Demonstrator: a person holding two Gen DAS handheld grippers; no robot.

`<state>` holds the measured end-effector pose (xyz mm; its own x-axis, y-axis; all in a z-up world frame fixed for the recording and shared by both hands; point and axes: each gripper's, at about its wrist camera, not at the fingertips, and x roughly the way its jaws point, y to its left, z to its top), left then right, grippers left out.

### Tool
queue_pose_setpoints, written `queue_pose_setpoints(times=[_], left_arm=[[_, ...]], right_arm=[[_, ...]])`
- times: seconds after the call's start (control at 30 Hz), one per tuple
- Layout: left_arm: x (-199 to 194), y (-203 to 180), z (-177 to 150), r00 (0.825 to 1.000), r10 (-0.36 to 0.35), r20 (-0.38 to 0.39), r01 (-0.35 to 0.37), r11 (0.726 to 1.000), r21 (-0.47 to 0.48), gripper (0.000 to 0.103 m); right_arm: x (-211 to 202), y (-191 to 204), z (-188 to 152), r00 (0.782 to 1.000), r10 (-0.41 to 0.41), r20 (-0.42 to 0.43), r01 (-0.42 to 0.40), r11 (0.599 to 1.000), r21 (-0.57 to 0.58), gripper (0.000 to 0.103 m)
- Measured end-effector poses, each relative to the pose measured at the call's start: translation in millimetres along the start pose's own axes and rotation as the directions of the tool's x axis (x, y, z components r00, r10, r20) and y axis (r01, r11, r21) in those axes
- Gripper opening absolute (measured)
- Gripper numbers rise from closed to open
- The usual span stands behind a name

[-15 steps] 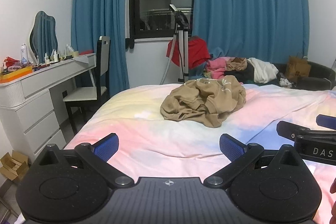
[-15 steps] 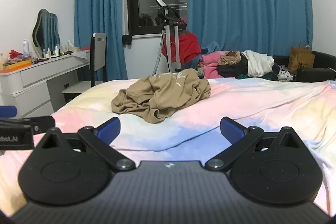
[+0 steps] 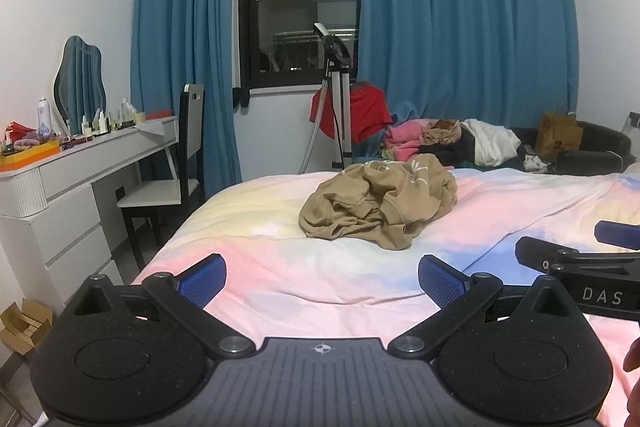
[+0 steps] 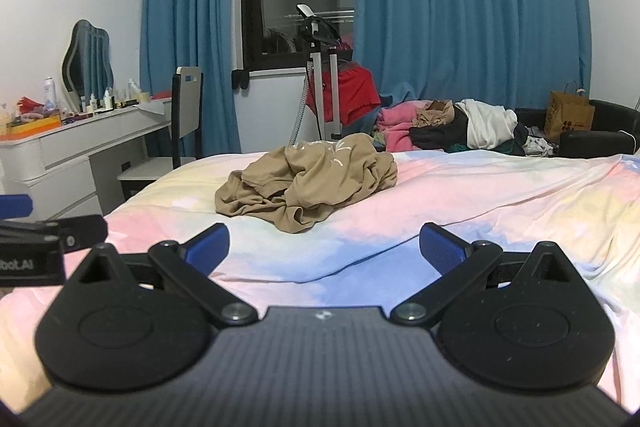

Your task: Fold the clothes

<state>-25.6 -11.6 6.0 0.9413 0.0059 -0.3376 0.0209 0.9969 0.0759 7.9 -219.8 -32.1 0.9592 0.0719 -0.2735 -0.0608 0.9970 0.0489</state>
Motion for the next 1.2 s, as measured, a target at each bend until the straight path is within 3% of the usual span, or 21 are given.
queue_pose_setpoints(times=[0.73,1.1,1.17,1.2], left_arm=[[-0.4,-7.0,-6.5,1.0,-0.002,-0.017,0.002,1.0,0.013,0.103],[22.8,-4.3,-18.0,0.998,-0.019,-0.061,0.016,0.999,-0.041,0.103],[29.7,-1.1,-19.9,0.998,-0.007,-0.067,0.003,0.998,-0.066,0.103],[33.8,-0.8,-20.2,0.998,-0.001,-0.064,-0.004,0.998,-0.07,0.103]], right_arm=[[-12.4,-8.5,6.0,1.0,0.011,0.026,-0.012,0.999,0.038,0.103],[-11.4,-21.9,10.0,1.0,0.014,0.003,-0.015,0.993,0.113,0.102],[-12.5,-27.0,11.4,1.0,0.011,0.007,-0.012,0.991,0.136,0.083],[-12.5,-29.4,12.1,1.0,0.004,0.003,-0.004,0.989,0.146,0.065]])
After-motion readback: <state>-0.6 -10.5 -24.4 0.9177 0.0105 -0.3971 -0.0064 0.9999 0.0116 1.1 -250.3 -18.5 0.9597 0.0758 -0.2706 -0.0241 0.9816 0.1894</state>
